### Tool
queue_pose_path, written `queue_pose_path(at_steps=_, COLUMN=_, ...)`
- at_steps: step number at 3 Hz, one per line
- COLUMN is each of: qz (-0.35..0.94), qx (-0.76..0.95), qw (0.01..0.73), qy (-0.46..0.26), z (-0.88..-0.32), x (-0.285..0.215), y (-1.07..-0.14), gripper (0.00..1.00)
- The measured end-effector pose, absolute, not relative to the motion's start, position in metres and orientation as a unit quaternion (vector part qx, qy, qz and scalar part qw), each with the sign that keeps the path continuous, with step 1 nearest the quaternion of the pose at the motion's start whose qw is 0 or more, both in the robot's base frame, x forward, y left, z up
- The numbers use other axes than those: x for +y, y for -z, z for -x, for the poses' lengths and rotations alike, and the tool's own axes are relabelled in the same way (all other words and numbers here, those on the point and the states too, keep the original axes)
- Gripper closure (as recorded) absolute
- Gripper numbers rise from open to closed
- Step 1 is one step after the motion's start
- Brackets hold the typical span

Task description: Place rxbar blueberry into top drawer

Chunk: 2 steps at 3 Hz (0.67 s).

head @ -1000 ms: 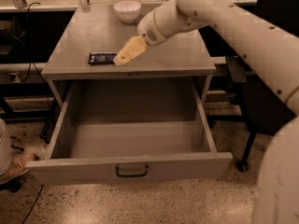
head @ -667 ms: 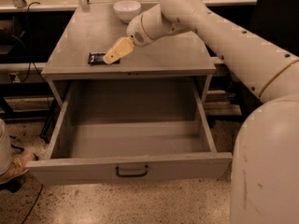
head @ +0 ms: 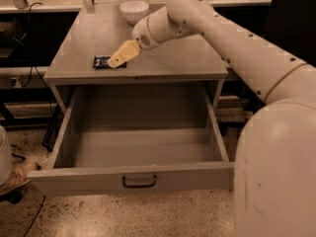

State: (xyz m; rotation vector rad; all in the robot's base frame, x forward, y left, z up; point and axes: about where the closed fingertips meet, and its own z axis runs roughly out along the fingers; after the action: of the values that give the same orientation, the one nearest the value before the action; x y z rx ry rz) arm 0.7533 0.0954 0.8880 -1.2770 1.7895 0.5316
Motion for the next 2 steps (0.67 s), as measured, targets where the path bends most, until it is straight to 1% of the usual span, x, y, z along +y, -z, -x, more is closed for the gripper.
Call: queue_pose_path(at_steps=2, qz=0.542, qx=0.719, qw=0.381, qy=-0.21, z=-0.786, x=0.113, y=-0.862, gripper=0.0)
